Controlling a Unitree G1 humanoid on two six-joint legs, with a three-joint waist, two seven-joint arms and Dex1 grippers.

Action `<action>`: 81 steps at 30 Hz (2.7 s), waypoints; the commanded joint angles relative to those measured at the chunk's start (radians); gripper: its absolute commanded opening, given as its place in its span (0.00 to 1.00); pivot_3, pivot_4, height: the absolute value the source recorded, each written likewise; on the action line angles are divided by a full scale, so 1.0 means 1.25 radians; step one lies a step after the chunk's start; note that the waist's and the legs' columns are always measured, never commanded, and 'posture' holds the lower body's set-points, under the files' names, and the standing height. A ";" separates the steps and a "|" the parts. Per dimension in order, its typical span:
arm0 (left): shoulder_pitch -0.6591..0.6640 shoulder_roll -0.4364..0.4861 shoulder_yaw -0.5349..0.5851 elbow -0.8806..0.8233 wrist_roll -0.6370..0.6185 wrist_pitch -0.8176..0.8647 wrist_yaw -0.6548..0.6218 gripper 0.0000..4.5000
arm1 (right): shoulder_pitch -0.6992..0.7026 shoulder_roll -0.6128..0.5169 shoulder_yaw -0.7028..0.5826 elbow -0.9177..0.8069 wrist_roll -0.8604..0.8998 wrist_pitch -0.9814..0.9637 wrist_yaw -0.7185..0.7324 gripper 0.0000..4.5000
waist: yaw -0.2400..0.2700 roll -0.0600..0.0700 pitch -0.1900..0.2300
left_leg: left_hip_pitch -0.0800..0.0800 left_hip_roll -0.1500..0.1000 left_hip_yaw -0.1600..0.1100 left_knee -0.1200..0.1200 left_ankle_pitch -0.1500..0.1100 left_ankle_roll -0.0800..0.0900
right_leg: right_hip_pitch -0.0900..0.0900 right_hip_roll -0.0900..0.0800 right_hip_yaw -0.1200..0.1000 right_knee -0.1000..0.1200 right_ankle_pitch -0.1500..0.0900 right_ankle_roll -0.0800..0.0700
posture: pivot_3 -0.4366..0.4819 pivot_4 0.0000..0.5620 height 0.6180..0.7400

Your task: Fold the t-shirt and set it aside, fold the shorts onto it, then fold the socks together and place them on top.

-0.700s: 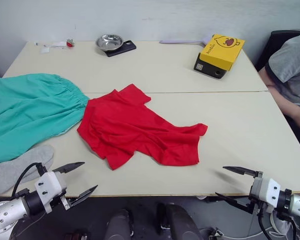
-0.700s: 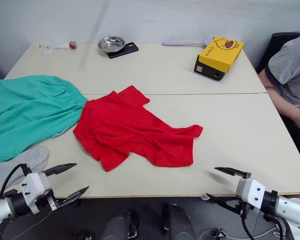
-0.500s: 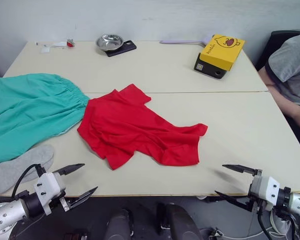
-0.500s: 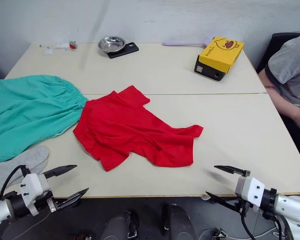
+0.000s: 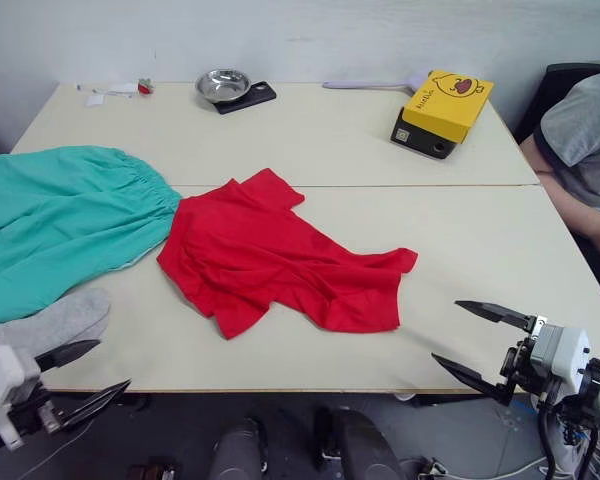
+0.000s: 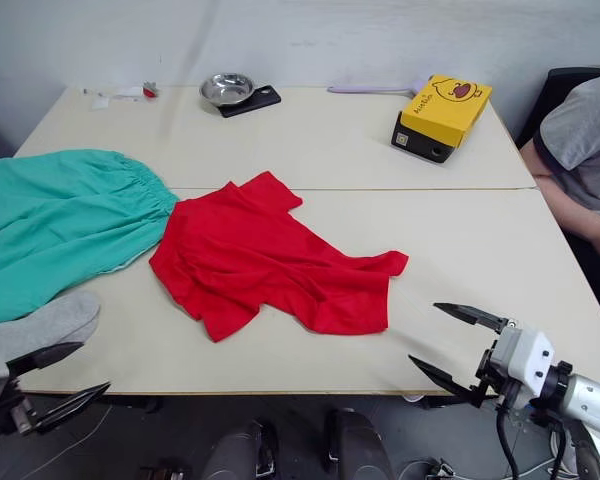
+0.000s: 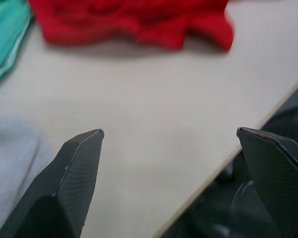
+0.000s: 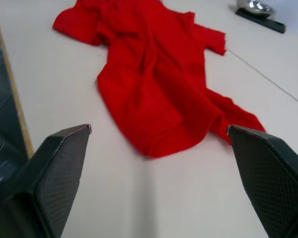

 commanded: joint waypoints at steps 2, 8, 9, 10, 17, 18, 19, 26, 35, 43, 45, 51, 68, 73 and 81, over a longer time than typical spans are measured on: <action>-0.041 0.023 -0.069 -0.098 0.015 0.015 -0.011 1.00 | -0.045 -0.010 0.028 0.013 -0.048 -0.046 0.024 1.00 | -0.001 -0.001 0.000 | -0.001 0.000 0.000 0.000 0.000 0.001 | 0.000 -0.001 0.000 0.000 0.000 0.000 | 0.48 0.27 1.00; -0.230 0.027 -0.268 -0.245 0.104 0.075 0.080 1.00 | -0.201 -0.013 0.181 0.046 -0.238 -0.077 -0.002 1.00 | -0.002 0.000 0.000 | 0.001 -0.001 0.001 0.001 0.001 0.002 | 0.002 -0.001 0.002 0.001 0.004 0.005 | 0.48 0.27 1.00; -0.255 0.035 -0.299 -0.248 0.126 0.086 0.084 1.00 | -0.225 -0.014 0.203 0.052 -0.261 -0.076 -0.006 1.00 | -0.004 0.000 0.000 | 0.002 -0.001 0.002 0.000 0.001 0.002 | 0.002 -0.001 0.002 0.001 0.004 0.005 | 0.48 0.27 1.00; -0.274 0.043 -0.326 -0.240 0.160 0.079 0.087 1.00 | -0.244 -0.016 0.222 0.058 -0.285 -0.075 -0.011 1.00 | -0.005 0.000 0.000 | 0.002 -0.001 0.003 0.000 0.002 0.003 | 0.001 -0.001 0.002 0.002 0.004 0.004 | 0.48 0.27 1.00; -0.388 0.072 -0.456 -0.139 0.306 0.056 0.106 1.00 | -0.351 -0.010 0.303 0.096 -0.337 -0.054 -0.027 1.00 | -0.003 0.001 0.000 | 0.004 0.000 0.004 -0.001 0.002 -0.001 | -0.003 0.000 0.003 0.013 -0.002 0.001 | 0.48 0.27 1.00; -0.409 0.065 -0.464 -0.131 0.316 0.059 0.118 1.00 | -0.358 -0.011 0.308 0.099 -0.344 -0.048 -0.030 1.00 | -0.001 0.001 0.000 | 0.005 0.000 0.004 -0.001 0.002 -0.001 | -0.003 0.000 0.003 0.014 -0.002 0.001 | 0.48 0.27 1.00; -0.421 0.061 -0.469 -0.127 0.321 0.061 0.126 1.00 | -0.363 -0.012 0.311 0.101 -0.348 -0.044 -0.033 1.00 | 0.002 0.001 0.000 | 0.005 0.000 0.004 -0.001 0.002 -0.001 | -0.003 0.000 0.003 0.014 -0.002 0.001 | 0.48 0.27 1.00; -0.474 0.037 -0.513 -0.101 0.327 0.090 0.131 0.96 | -0.380 0.002 0.321 0.060 -0.295 0.142 -0.048 1.00 | -0.001 0.002 0.000 | 0.006 -0.001 0.004 0.001 0.004 0.001 | -0.001 -0.001 0.004 0.014 -0.001 0.002 | 0.48 0.27 1.00; -0.464 0.039 -0.537 -0.096 0.338 0.099 0.128 0.40 | -0.435 0.003 0.298 -0.031 -0.135 0.510 -0.098 1.00 | -0.001 0.002 0.000 | 0.007 0.000 0.004 0.000 0.005 -0.001 | 0.000 -0.001 0.005 0.016 -0.001 0.002 | 0.48 0.27 1.00; -0.460 0.030 -0.539 -0.108 0.317 0.117 0.136 0.01 | -0.506 -0.004 0.327 -0.030 -0.117 0.706 -0.117 1.00 | -0.002 0.002 0.000 | 0.007 0.000 0.004 -0.001 0.005 -0.001 | -0.001 -0.002 0.005 0.015 -0.001 0.001 | 0.48 0.27 1.00; -0.454 0.030 -0.527 -0.114 0.299 0.120 0.132 0.01 | -0.522 0.007 0.328 -0.028 -0.109 0.736 -0.127 1.00 | -0.002 0.002 0.000 | 0.006 0.000 0.004 -0.001 0.005 -0.001 | -0.001 -0.002 0.005 0.015 -0.001 0.001 | 0.48 0.27 1.00; -0.428 0.036 -0.472 -0.136 0.205 0.125 0.091 0.01 | -0.555 0.032 0.342 -0.027 -0.073 0.814 -0.141 1.00 | -0.004 0.002 0.000 | 0.004 0.000 0.004 -0.002 0.005 0.000 | -0.004 -0.001 0.004 0.015 -0.001 0.001 | 0.48 0.27 1.00; -0.404 0.047 -0.411 -0.139 0.154 0.141 0.058 0.00 | -0.592 0.040 0.350 -0.013 -0.024 0.892 -0.120 0.46 | -0.005 0.002 0.000 | -0.006 0.000 0.004 0.000 0.005 -0.001 | -0.014 -0.001 0.004 0.018 -0.001 0.001 | 0.48 0.27 1.00; -0.403 0.047 -0.398 -0.126 0.150 0.136 0.054 0.00 | -0.579 0.016 0.330 -0.021 -0.008 0.856 -0.092 0.08 | -0.005 0.002 0.000 | -0.006 0.000 0.004 0.000 0.005 -0.001 | -0.014 -0.001 0.004 0.017 -0.001 0.001 | 0.48 0.27 1.00; -0.331 0.083 -0.305 -0.148 0.044 0.197 -0.026 0.00 | -0.470 -0.066 0.246 -0.019 -0.013 0.575 0.096 0.01 | -0.005 0.002 0.000 | -0.006 0.000 0.004 -0.001 0.004 -0.001 | -0.014 -0.001 0.003 0.016 -0.001 0.002 | 0.48 0.27 1.00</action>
